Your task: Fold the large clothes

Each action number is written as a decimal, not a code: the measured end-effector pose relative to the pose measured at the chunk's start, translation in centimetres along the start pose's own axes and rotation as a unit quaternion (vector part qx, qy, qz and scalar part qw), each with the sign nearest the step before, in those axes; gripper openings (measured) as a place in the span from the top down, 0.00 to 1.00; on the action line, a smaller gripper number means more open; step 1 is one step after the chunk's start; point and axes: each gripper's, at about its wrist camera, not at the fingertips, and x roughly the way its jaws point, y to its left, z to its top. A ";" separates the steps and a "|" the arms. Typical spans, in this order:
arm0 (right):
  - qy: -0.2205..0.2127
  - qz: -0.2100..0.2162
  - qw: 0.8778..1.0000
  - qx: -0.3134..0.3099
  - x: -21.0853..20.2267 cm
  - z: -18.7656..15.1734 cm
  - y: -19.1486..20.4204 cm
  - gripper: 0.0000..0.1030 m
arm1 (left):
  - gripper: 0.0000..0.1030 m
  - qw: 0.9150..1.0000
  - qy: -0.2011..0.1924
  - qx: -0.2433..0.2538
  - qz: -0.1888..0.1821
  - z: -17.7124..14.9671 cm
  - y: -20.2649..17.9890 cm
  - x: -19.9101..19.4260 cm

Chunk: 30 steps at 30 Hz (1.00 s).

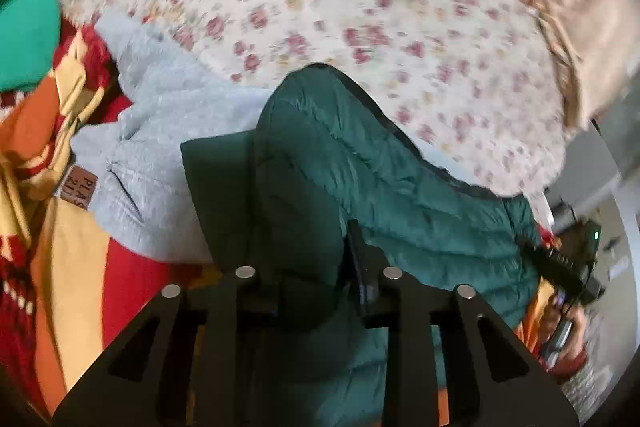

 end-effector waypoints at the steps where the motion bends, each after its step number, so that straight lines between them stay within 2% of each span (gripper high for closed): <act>1: 0.000 0.013 1.000 -0.002 -0.7 -0.4 0.2 0.85 | 0.78 1.000 -0.001 0.019 -0.006 -0.8 -0.3 -1.1; 5: 0.014 0.073 0.997 -0.010 -4.4 -4.5 0.3 0.85 | 0.78 0.997 0.028 0.061 -0.033 -4.0 -0.2 -3.5; 7: 0.025 0.084 0.996 -0.007 -5.2 -6.5 0.0 0.85 | 0.78 0.995 0.048 0.071 -0.046 -5.3 0.3 -3.6; 9: 0.038 0.092 0.995 0.004 -5.9 -9.0 -1.0 0.85 | 0.78 0.994 0.062 0.081 -0.043 -6.1 0.6 -3.5; 12: 0.046 0.089 0.995 0.026 -6.2 -11.0 -2.4 0.85 | 0.78 0.992 0.079 0.078 -0.052 -6.6 1.1 -3.2; 15: 0.039 0.086 0.995 0.043 -6.2 -11.3 -3.3 0.85 | 0.76 0.993 0.071 0.073 -0.057 -6.0 0.7 -3.0; 18: 0.033 0.076 0.994 0.068 -5.9 -10.6 -3.7 0.82 | 0.60 0.994 0.068 0.060 -0.052 -5.5 0.7 -2.4; 19: 0.032 0.070 0.994 0.074 -5.7 -10.3 -3.7 0.77 | 0.53 0.995 0.071 0.052 -0.055 -5.3 0.8 -2.0; 22: 0.027 0.048 0.995 0.078 -4.7 -9.4 -3.7 0.50 | 0.51 0.995 0.076 0.022 -0.062 -4.8 1.3 -0.5; 26: 0.039 0.035 0.995 0.083 -2.6 -8.5 -3.3 0.49 | 0.48 0.991 0.087 -0.023 -0.094 -4.3 1.9 1.2; 29: 0.031 0.013 0.997 0.069 -1.7 -7.8 -2.2 0.49 | 0.48 0.990 0.073 -0.052 -0.106 -3.8 1.7 1.4; 30: 0.027 0.013 0.997 0.065 -1.7 -7.7 -2.0 0.52 | 0.48 0.991 0.068 -0.052 -0.107 -3.7 1.6 1.2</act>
